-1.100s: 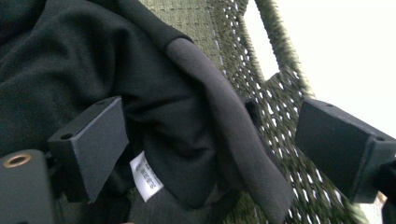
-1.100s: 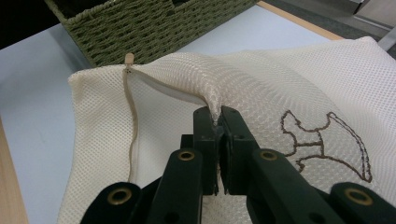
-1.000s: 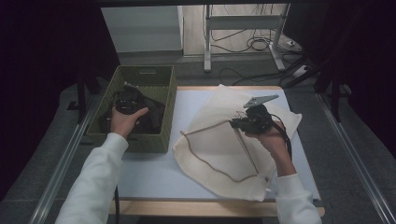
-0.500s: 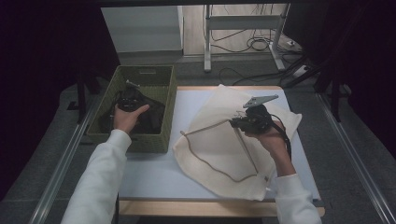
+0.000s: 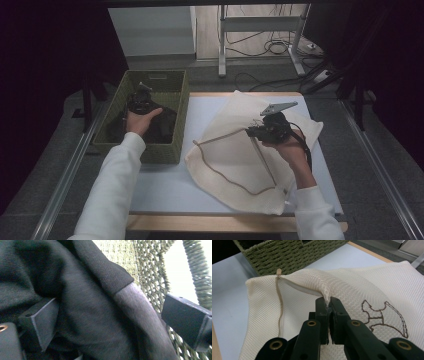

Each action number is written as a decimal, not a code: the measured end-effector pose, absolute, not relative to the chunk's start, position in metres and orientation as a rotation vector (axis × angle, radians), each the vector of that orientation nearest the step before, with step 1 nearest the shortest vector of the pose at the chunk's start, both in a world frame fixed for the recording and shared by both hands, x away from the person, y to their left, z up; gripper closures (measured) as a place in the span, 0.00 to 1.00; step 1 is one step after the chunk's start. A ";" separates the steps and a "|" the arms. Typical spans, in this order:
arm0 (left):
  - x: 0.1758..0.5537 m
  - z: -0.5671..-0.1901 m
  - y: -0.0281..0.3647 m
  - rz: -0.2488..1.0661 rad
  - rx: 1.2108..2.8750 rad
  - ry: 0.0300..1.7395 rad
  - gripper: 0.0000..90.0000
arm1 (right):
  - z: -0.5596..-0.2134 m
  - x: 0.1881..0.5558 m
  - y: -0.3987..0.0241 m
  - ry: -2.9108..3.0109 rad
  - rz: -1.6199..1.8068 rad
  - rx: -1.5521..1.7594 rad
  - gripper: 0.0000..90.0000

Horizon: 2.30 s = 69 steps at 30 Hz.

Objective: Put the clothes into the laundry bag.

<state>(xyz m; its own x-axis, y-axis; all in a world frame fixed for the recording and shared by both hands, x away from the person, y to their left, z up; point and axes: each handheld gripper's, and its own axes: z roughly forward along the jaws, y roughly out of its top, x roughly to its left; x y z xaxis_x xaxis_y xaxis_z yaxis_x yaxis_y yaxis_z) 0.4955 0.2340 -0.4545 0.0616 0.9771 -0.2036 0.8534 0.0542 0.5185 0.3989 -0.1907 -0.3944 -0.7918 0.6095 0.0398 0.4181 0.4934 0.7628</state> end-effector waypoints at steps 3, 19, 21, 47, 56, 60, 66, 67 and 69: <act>0.502 -0.464 0.232 0.316 1.850 1.851 0.04 | -0.394 0.398 -0.191 2.489 1.177 0.867 0.95; 0.510 -0.473 0.238 0.368 1.936 1.814 0.27 | -0.394 0.398 -0.191 2.482 1.172 0.869 0.95; 0.509 -0.472 0.236 0.386 1.957 1.798 0.43 | -0.395 0.398 -0.190 2.486 1.170 0.873 0.95; 0.487 -0.451 0.243 0.538 2.041 1.540 0.73 | -0.396 0.399 -0.190 2.491 1.163 0.896 0.95; 0.468 -0.437 0.254 0.590 1.963 1.474 0.74 | -0.395 0.399 -0.190 2.491 1.160 0.892 0.95; 0.459 -0.430 0.254 0.599 1.946 1.428 0.74 | -0.394 0.398 -0.190 2.490 1.160 0.891 0.95; 0.451 -0.418 0.256 0.656 1.913 1.378 0.74 | -0.394 0.398 -0.190 2.489 1.161 0.887 0.95; 0.449 -0.415 0.256 0.670 1.907 1.368 0.74 | -0.394 0.398 -0.190 2.489 1.163 0.887 0.95; 0.446 -0.411 0.257 0.673 1.891 1.361 0.74 | -0.394 0.398 -0.190 2.489 1.166 0.887 0.95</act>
<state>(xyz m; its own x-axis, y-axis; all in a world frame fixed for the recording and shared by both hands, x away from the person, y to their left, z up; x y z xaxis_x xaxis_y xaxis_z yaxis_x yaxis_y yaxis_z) 0.4460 0.2570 -0.4111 0.3125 0.9499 0.0107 0.5854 -0.2014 0.7853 0.3983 -0.1904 -0.3940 -0.7824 0.6222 0.0279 0.4198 0.4938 0.7615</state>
